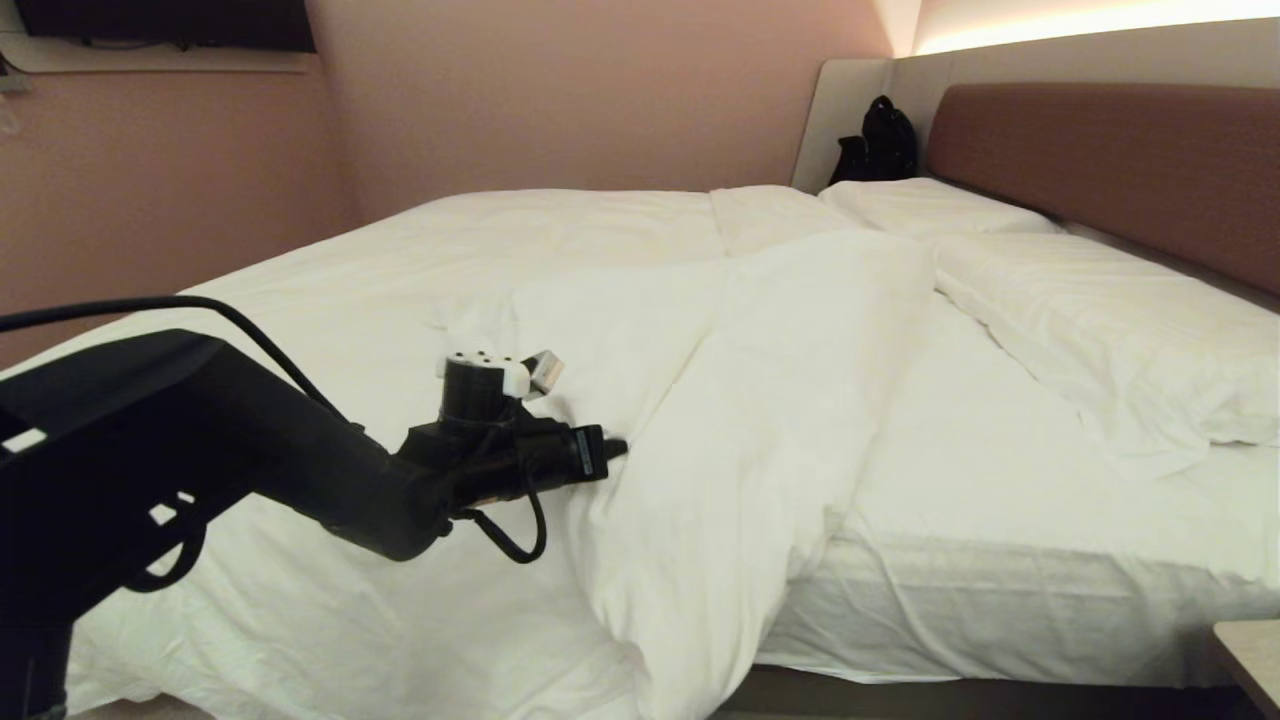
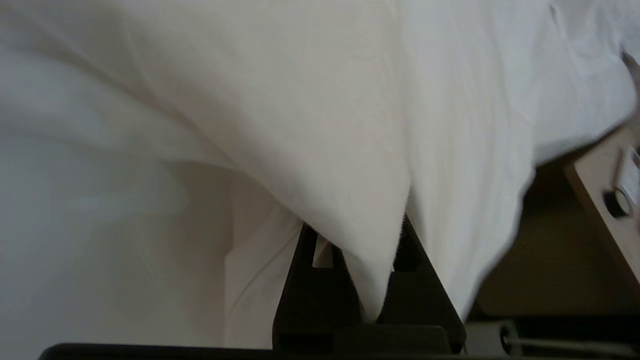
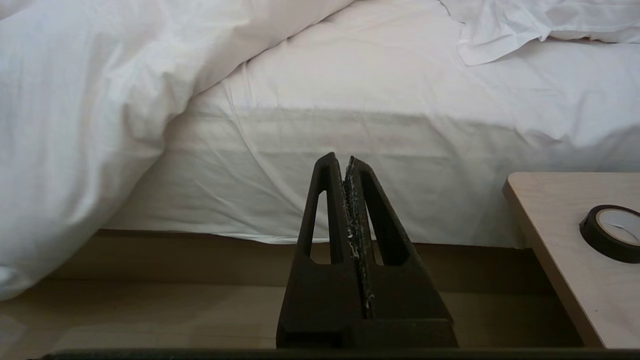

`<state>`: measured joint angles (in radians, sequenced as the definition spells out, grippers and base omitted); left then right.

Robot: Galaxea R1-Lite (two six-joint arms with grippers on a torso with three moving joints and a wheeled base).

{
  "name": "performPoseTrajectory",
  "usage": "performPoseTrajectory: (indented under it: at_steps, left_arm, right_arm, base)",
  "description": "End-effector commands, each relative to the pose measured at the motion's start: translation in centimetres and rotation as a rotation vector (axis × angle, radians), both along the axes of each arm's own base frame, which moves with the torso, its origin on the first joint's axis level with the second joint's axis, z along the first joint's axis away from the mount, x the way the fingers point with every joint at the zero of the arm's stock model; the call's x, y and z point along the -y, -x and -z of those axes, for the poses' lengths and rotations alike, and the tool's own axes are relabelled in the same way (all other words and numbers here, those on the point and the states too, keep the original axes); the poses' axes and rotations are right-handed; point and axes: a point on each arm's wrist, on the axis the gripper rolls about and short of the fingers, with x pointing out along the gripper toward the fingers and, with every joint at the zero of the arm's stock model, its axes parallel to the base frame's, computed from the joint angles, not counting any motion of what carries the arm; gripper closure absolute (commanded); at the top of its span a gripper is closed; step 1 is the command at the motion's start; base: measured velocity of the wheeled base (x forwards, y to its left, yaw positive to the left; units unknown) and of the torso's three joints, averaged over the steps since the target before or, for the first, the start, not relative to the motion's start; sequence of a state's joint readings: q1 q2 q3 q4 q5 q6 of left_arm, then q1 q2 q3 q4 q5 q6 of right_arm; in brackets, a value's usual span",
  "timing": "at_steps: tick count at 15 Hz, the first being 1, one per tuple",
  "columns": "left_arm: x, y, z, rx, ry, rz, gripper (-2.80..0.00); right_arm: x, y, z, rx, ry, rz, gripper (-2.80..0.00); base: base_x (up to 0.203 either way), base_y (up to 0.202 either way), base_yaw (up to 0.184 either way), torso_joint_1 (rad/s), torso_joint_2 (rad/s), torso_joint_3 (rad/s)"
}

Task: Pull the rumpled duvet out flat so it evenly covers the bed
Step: Flatten the corners of the folded blanket

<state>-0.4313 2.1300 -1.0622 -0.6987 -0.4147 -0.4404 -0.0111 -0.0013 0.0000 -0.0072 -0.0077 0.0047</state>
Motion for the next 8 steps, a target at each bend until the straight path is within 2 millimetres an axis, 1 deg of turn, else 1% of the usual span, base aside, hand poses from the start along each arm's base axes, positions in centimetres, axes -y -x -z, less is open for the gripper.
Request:
performPoseTrajectory:
  at_steps: [1, 4, 8]
  left_arm:
    - [0.6, 1.7, -1.3, 0.014, 0.014, 0.035, 0.0]
    - [2.6, 6.2, -4.1, 0.013, 0.069, 0.129, 0.0]
    - [5.0, 10.6, -5.8, -0.056, 0.147, 0.227, 0.0]
  right_arm:
    - [0.0, 0.0, 0.0, -0.001, 0.0, 0.0, 0.0]
    - [0.0, 0.0, 0.0, -0.001, 0.0, 0.0, 0.0]
    - [0.0, 0.0, 0.0, -0.001, 0.0, -0.002, 0.0]
  base:
    - [0.0, 0.0, 0.0, 0.0, 0.0, 0.0]
    - [0.0, 0.0, 0.0, 0.0, 0.0, 0.0]
    - [0.0, 0.0, 0.0, 0.0, 0.0, 0.0]
